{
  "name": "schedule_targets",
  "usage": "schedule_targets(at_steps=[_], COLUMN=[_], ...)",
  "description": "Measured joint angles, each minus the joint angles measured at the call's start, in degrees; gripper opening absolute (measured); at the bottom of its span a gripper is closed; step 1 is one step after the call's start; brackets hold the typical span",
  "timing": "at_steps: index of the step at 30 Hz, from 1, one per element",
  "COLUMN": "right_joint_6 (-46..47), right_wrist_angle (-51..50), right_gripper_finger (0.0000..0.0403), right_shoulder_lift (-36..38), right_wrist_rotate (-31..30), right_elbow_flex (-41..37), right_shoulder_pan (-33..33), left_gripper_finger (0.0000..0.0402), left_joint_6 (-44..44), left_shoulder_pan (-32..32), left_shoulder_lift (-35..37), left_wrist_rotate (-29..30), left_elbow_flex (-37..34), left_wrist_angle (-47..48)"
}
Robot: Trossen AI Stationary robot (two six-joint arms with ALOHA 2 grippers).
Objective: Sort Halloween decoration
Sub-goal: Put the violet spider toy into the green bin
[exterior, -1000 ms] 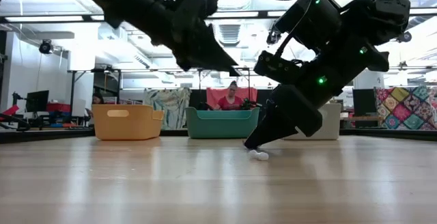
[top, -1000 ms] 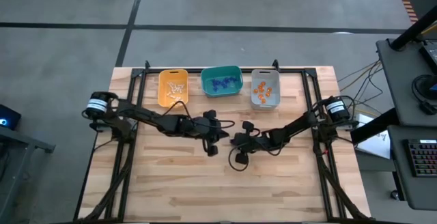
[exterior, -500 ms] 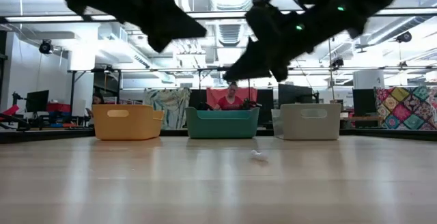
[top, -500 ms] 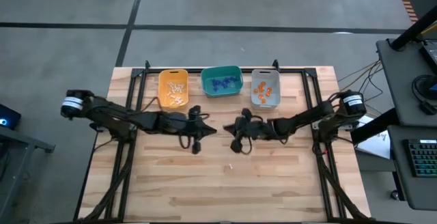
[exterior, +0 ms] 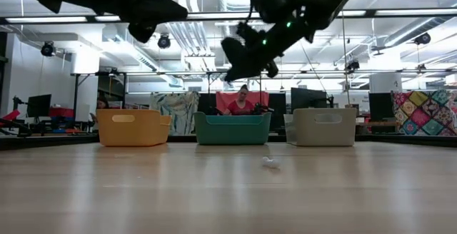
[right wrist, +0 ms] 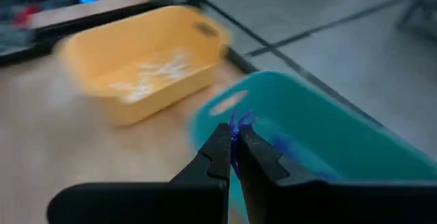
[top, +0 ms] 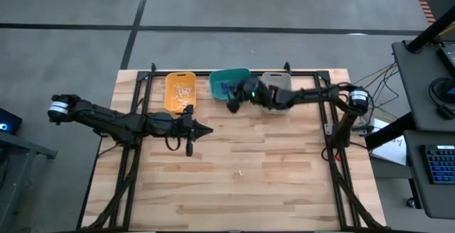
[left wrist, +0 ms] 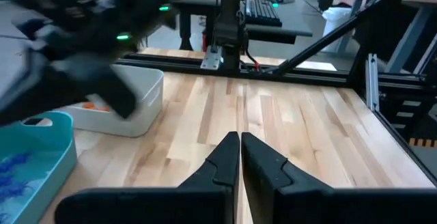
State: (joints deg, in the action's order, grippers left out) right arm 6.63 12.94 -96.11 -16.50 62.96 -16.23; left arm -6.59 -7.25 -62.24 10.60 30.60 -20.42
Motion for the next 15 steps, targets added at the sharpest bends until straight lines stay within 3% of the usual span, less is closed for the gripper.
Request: schedule_targets(at_steps=[8, 15], right_joint_6=[4.2, 8.9], right_wrist_angle=[-4.4, -7.3], right_gripper_finger=[0.0009, 0.0023], right_shoulder_lift=[-7.4, -10.9], right_wrist_rotate=[3.2, 7.4], right_elbow_flex=[5.9, 9.4], right_shoulder_pan=[-9.3, -12.8], left_gripper_finger=[0.0000, 0.0000], left_joint_6=[0.4, 1.4], left_shoulder_pan=[0.0, 0.0], left_shoulder_lift=[-0.9, -1.9], left_wrist_rotate=[1.0, 1.0], left_elbow_flex=[0.7, 0.8], left_wrist_angle=[-1.1, -2.1])
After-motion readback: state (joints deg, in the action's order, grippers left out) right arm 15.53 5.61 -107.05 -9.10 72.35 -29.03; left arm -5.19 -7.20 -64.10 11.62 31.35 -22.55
